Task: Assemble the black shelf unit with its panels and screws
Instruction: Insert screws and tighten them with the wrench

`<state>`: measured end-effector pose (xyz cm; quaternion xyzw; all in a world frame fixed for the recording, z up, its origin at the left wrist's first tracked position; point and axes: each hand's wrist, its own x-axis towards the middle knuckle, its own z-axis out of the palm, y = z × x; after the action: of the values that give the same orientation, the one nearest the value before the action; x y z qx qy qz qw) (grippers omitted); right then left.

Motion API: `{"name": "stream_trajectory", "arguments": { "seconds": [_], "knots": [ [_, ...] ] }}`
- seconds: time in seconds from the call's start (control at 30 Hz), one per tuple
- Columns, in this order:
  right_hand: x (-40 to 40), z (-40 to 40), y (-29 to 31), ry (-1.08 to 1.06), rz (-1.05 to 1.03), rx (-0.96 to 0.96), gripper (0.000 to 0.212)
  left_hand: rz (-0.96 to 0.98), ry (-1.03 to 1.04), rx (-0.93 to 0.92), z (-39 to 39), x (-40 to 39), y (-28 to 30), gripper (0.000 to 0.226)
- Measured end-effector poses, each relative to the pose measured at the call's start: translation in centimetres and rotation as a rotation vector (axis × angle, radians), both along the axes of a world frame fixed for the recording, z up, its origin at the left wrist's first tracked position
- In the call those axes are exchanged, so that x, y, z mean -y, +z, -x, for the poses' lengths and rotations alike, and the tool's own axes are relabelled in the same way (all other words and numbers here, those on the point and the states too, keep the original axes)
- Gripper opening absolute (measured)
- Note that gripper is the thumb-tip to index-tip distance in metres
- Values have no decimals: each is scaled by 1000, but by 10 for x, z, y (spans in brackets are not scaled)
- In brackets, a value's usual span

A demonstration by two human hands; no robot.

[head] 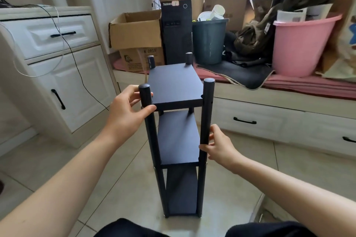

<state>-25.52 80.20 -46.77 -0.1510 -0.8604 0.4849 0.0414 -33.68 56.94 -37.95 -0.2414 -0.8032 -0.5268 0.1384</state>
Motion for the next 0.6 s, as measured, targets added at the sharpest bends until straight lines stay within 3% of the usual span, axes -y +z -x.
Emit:
{"name": "stream_trajectory", "arguments": {
  "seconds": [0.37,0.5,0.6],
  "knots": [
    [9,-8,-3,26,-49,57,23,-240,219,83,-32,-2,-21,46],
    [4,-10,-6,46,-102,29,21,-236,402,-200,-64,-20,-26,49],
    [3,-12,-11,46,-121,3,16,-105,390,-443,-82,-36,-31,41]
  ]
}}
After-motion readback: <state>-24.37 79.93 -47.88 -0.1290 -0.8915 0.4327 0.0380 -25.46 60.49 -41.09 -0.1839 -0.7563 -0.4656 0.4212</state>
